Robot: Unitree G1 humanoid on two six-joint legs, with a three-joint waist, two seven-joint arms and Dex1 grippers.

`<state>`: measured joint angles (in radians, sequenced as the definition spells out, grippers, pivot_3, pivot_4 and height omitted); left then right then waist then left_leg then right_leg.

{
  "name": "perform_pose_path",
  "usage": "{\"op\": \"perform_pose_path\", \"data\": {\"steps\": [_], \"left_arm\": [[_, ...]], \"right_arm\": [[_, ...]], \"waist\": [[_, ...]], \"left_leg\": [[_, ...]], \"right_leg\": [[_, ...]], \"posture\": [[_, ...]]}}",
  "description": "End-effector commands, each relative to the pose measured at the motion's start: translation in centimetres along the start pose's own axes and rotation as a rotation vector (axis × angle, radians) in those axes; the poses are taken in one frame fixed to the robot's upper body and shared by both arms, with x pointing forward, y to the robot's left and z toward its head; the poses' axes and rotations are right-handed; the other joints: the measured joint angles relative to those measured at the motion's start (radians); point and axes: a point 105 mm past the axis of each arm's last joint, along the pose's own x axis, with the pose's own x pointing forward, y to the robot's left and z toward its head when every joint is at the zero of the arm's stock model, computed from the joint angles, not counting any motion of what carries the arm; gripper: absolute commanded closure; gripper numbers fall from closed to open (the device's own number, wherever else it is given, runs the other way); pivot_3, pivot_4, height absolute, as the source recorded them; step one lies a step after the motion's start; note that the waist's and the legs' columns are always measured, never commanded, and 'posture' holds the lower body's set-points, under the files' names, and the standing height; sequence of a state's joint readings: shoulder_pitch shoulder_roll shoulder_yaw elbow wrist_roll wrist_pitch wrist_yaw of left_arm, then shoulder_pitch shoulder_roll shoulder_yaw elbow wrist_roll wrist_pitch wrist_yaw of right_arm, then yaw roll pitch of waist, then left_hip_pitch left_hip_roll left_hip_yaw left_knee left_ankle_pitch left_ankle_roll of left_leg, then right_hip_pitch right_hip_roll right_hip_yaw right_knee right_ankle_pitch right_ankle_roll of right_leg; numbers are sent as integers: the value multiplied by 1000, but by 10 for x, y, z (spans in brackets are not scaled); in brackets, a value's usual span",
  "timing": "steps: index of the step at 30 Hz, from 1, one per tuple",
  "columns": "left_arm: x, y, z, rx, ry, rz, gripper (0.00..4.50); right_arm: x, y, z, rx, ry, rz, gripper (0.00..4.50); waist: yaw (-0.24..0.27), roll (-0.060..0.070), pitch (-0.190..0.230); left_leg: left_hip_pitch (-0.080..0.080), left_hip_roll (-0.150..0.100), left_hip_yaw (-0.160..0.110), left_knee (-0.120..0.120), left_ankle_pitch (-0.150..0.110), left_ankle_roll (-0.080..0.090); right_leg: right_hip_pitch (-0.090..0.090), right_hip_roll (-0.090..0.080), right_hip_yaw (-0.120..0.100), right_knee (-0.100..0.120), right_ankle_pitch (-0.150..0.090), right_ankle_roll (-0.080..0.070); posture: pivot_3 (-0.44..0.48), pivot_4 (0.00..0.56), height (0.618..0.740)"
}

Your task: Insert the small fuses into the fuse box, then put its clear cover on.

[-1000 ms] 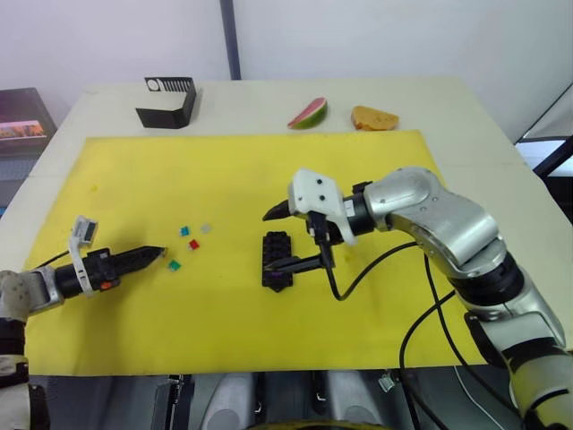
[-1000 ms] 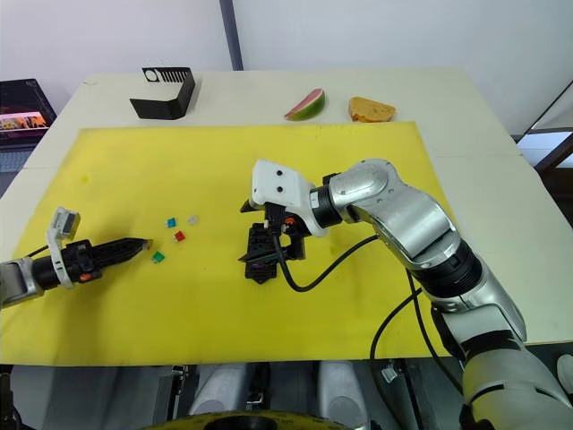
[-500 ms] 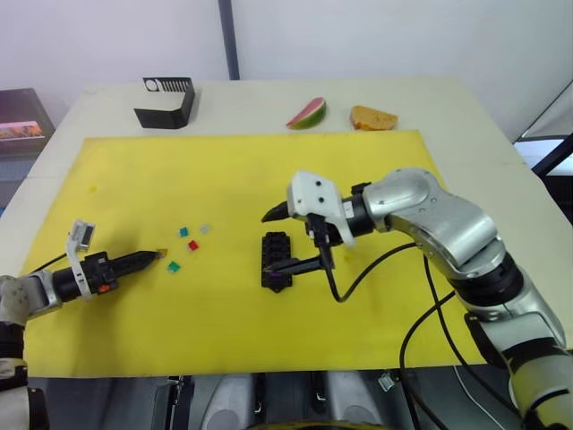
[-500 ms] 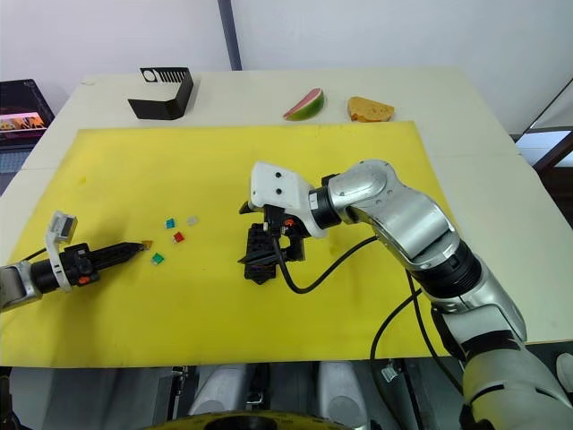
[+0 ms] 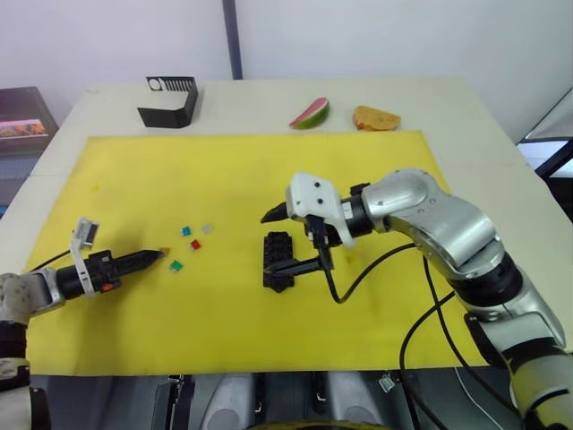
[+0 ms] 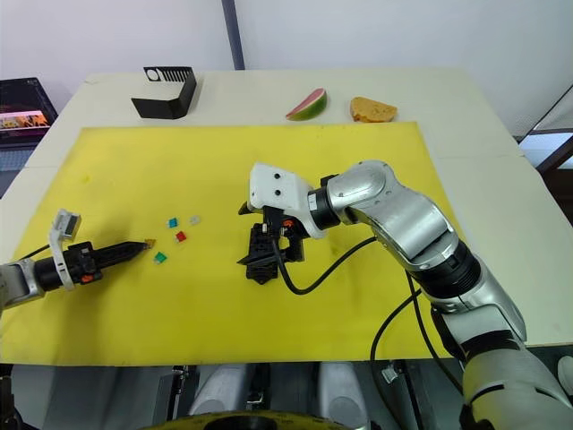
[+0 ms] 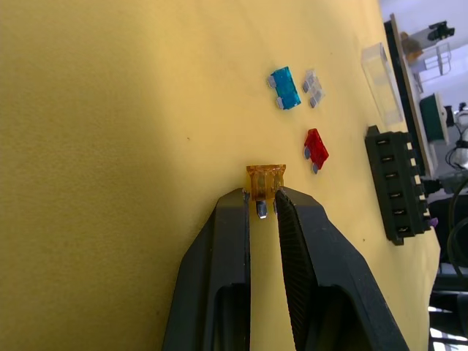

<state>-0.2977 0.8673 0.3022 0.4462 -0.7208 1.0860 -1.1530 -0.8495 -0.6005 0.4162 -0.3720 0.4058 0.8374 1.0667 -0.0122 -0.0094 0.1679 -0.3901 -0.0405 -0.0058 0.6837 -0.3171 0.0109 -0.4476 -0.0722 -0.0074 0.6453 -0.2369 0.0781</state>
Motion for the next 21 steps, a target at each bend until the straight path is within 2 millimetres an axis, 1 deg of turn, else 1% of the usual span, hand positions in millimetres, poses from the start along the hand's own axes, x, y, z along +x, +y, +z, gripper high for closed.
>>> {"op": "perform_pose_path", "data": {"steps": [1,7,18,20,21], "left_arm": [[4,-9,5,-9,-20,-49,3826],[7,-12,3,-21,-5,-64,3826],[11,-7,-6,-2,29,-41,3826],[11,-6,-6,2,26,-32,4387],[11,-5,-6,3,26,-31,4494]], "right_arm": [[-3,2,9,-46,-15,-8,0],[-3,1,8,-52,-5,-12,0],[-4,-1,10,-58,-3,-17,0],[-4,-1,11,-58,-4,-18,0],[-4,-1,11,-58,-4,-18,0]], "waist": [[1,0,0],[1,0,0],[2,0,0],[2,0,0],[2,0,0]], "left_leg": [[0,0,0,0,0,0],[0,0,0,0,0,0],[0,0,0,0,0,0],[0,0,0,0,0,0],[0,0,0,0,0,0]], "right_leg": [[0,0,0,0,0,0],[0,0,0,0,0,0],[0,0,0,0,0,0],[0,0,0,0,0,0],[0,0,0,0,0,0]], "posture": [[0,150,740],[0,150,740],[0,150,740],[0,150,740],[0,150,740]]}}
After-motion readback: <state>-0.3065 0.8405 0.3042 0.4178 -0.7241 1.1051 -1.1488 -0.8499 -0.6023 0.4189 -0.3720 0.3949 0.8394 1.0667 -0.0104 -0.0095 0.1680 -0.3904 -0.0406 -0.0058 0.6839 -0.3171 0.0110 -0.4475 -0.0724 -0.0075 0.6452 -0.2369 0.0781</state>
